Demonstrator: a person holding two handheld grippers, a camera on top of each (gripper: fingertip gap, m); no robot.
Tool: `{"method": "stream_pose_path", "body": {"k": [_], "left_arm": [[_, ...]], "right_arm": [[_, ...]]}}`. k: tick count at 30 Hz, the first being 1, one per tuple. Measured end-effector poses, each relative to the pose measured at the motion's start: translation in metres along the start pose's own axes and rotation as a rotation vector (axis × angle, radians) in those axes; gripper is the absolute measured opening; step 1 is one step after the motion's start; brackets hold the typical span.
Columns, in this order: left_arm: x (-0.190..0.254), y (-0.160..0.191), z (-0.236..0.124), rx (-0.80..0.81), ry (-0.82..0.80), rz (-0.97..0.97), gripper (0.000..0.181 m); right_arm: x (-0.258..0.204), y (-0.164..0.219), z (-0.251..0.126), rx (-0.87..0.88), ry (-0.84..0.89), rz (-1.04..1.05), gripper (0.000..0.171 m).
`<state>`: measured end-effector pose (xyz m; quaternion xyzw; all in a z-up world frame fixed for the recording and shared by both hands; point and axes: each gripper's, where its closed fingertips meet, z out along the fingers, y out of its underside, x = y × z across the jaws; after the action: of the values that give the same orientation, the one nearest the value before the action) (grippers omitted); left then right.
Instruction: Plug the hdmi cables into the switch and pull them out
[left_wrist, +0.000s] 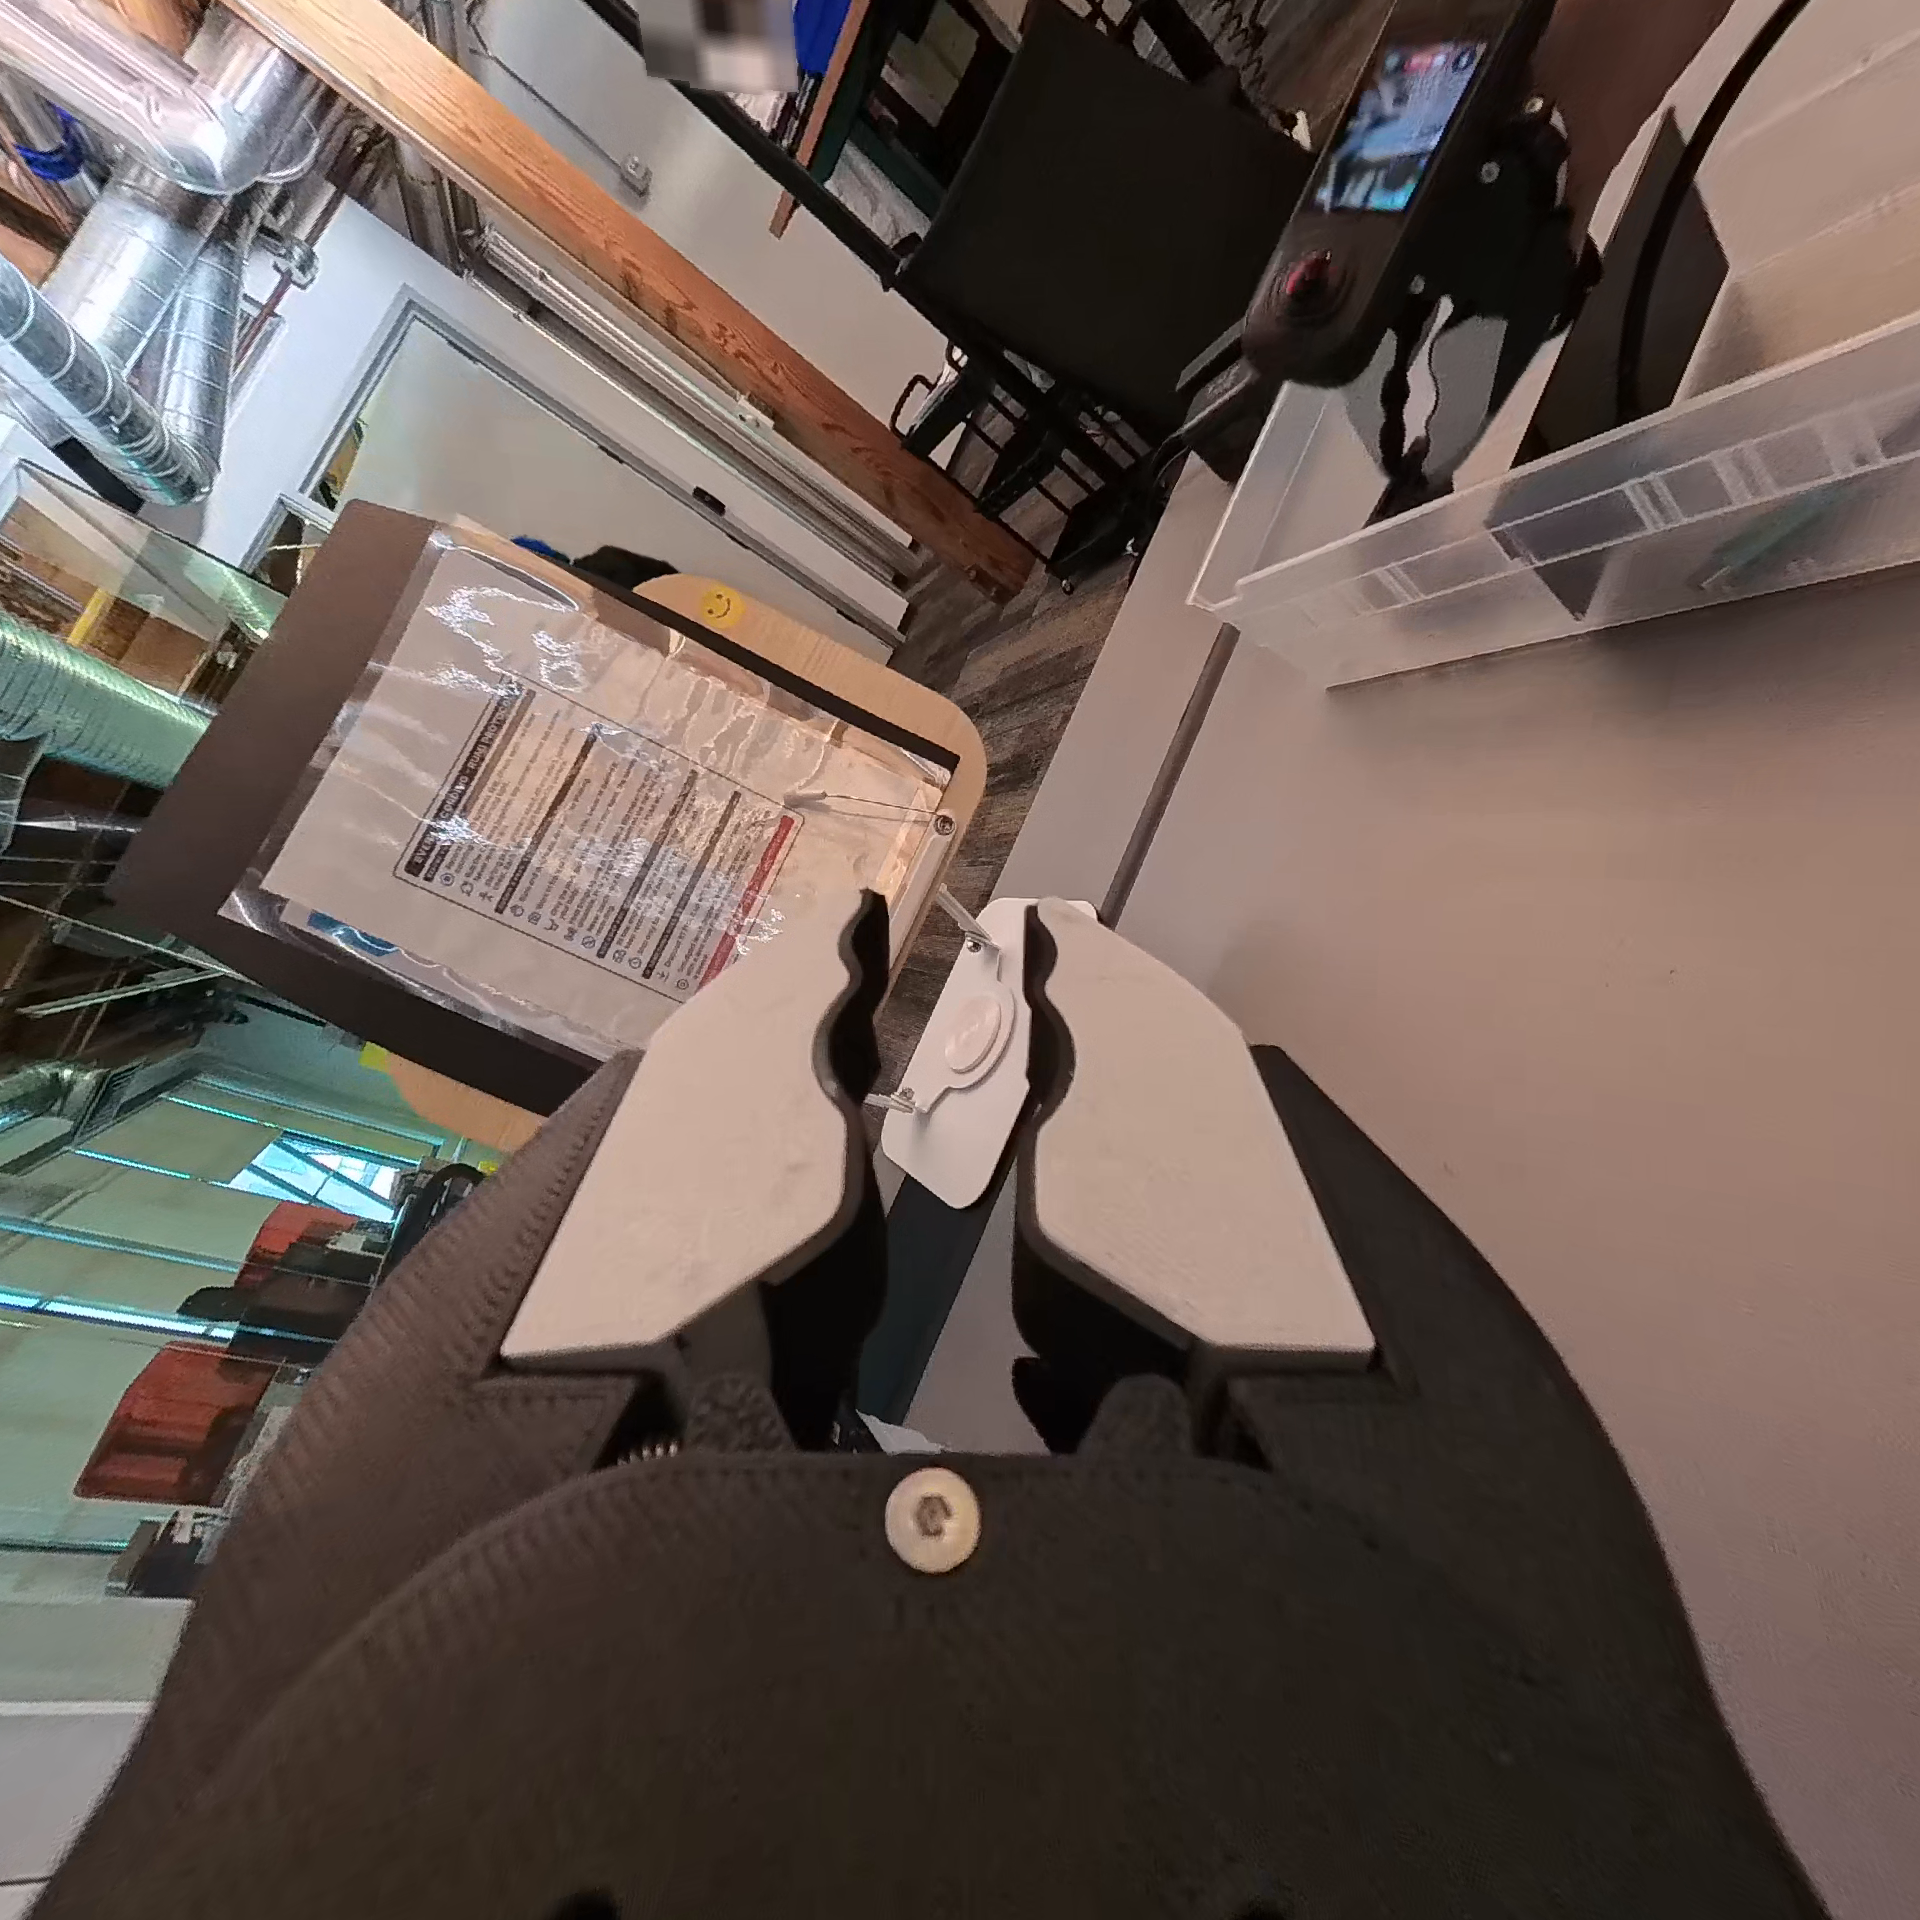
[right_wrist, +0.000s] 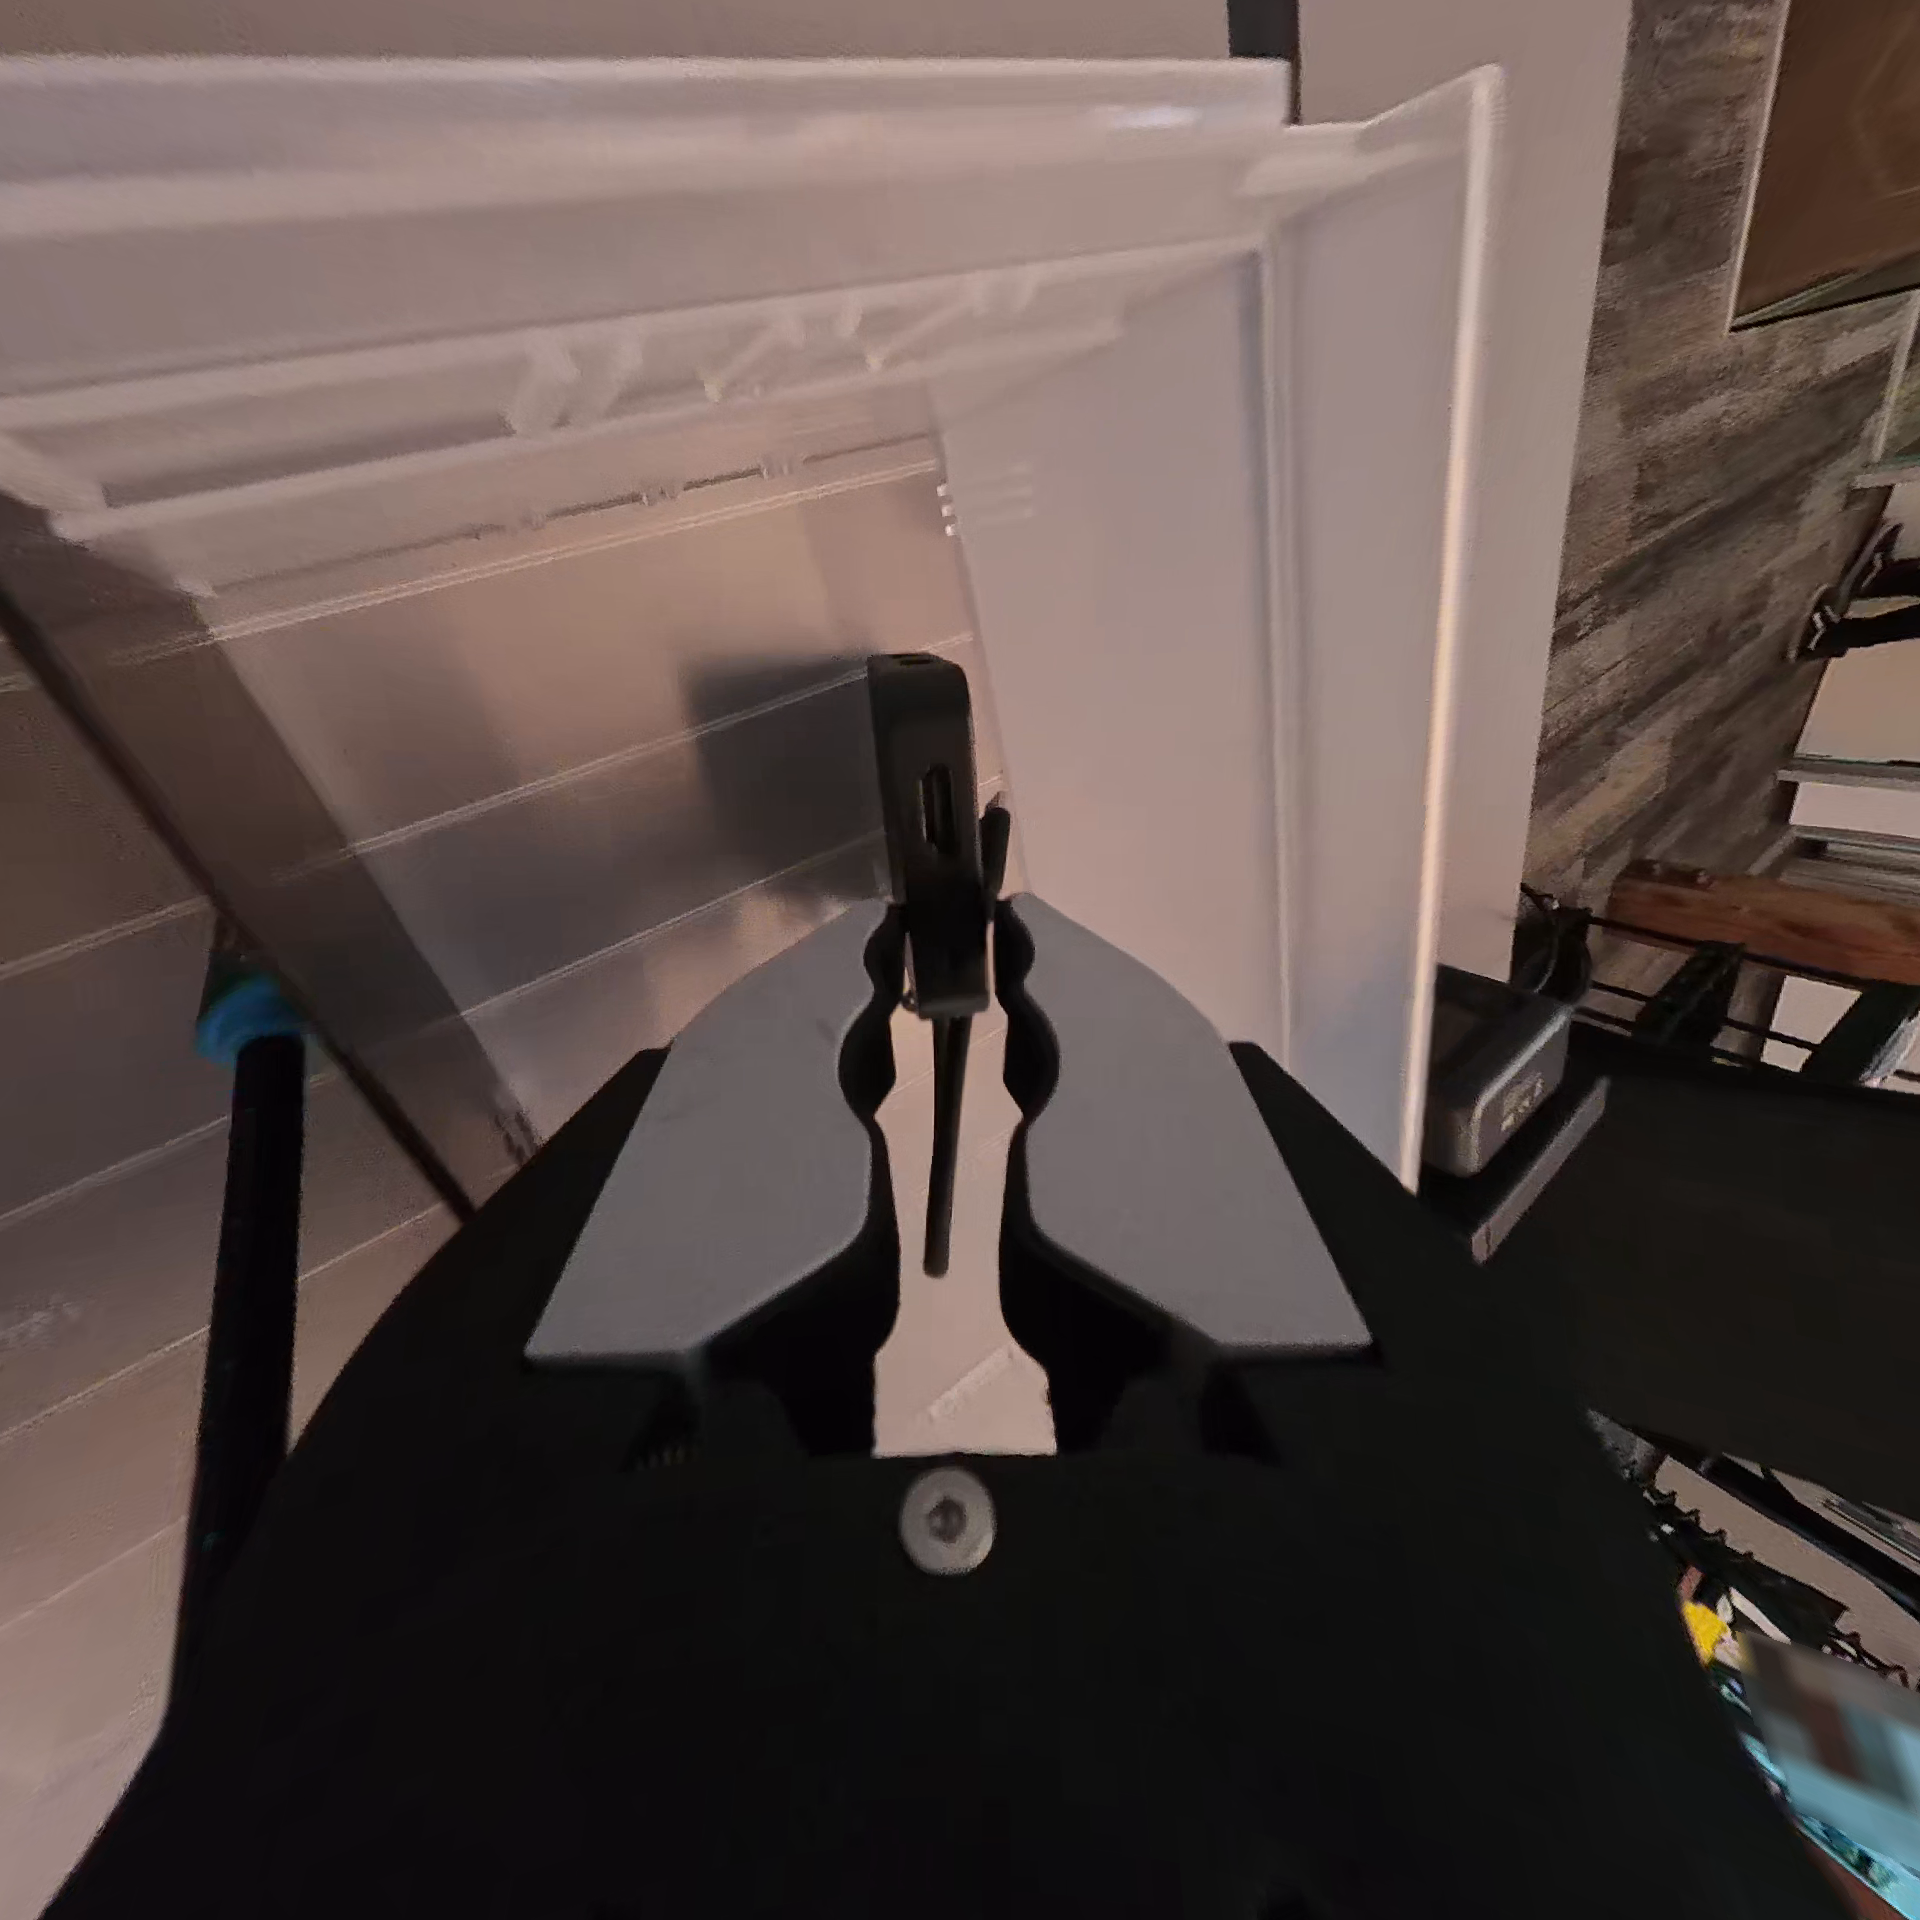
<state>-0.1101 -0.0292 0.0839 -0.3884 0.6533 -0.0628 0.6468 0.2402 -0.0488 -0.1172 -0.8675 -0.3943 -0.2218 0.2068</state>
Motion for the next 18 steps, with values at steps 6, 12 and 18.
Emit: {"method": "stream_pose_path", "body": {"k": [6,12,18], "left_arm": [[-0.004,0.003,-0.004,-0.020,-0.010,0.011,0.025],[-0.064,0.040,-0.047,-0.135,-0.164,-0.067,0.026],[-0.122,0.146,-0.130,-0.315,-0.263,-0.473,0.041]], "right_arm": [[0.000,0.001,-0.047,0.079,0.026,0.079,0.017],[0.003,-0.008,-0.160,0.214,0.206,0.235,0.019],[0.008,-0.049,-0.258,0.479,0.411,0.292,0.024]]}}
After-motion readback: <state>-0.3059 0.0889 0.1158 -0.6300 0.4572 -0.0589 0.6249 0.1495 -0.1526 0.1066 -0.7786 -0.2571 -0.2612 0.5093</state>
